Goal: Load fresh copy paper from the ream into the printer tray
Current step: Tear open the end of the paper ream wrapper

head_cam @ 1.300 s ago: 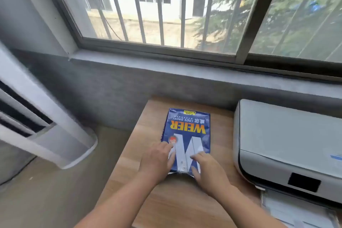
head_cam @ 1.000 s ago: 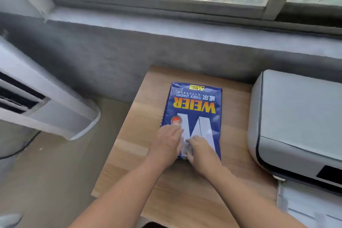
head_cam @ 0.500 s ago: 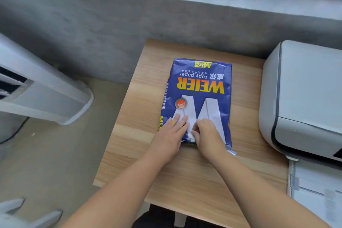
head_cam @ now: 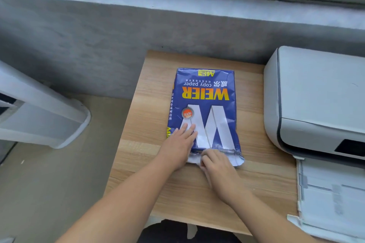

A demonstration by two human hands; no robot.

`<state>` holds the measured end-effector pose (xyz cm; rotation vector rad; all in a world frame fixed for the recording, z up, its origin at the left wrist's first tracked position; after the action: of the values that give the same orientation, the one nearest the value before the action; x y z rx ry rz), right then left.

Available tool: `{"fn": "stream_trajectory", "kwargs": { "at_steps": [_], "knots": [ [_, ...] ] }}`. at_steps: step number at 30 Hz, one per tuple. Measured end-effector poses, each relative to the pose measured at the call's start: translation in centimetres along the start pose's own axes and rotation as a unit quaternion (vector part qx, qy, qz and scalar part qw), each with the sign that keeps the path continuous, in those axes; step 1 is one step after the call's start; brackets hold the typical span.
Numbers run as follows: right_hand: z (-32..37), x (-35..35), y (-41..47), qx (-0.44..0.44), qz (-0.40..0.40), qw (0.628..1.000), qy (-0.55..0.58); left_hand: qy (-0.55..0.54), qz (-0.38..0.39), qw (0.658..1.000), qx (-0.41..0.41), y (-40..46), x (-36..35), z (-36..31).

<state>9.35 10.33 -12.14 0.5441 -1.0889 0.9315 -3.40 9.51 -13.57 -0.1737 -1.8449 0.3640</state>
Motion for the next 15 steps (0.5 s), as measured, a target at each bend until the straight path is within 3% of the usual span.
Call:
{"fn": "stream_trajectory", "kwargs": {
  "at_steps": [4,11,15],
  "knots": [
    [0.4,-0.7,-2.0,-0.018,-0.016,0.999,0.033,0.019,0.014,1.000,0.001,0.0,-0.3,-0.2],
    [2.1,-3.5,-4.8,0.039,-0.001,0.995,-0.093,0.007,0.000,1.000,0.005,0.2,-1.2,-0.2],
    [2.3,-3.9,-5.6,0.041,0.025,0.994,-0.093,-0.003,-0.009,0.999,-0.031,-0.3,-0.9,-0.6]
  ]
}}
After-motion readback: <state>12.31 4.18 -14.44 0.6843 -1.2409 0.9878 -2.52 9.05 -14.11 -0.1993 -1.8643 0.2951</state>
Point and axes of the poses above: each hand's wrist, its own y-axis towards the middle knuckle, its own x-axis out of the back of the hand, z = x × y, the point moved 8 cm from there along y, towards the middle knuckle, and after that the axes turned 1 degree about x, right-handed, at the moved point
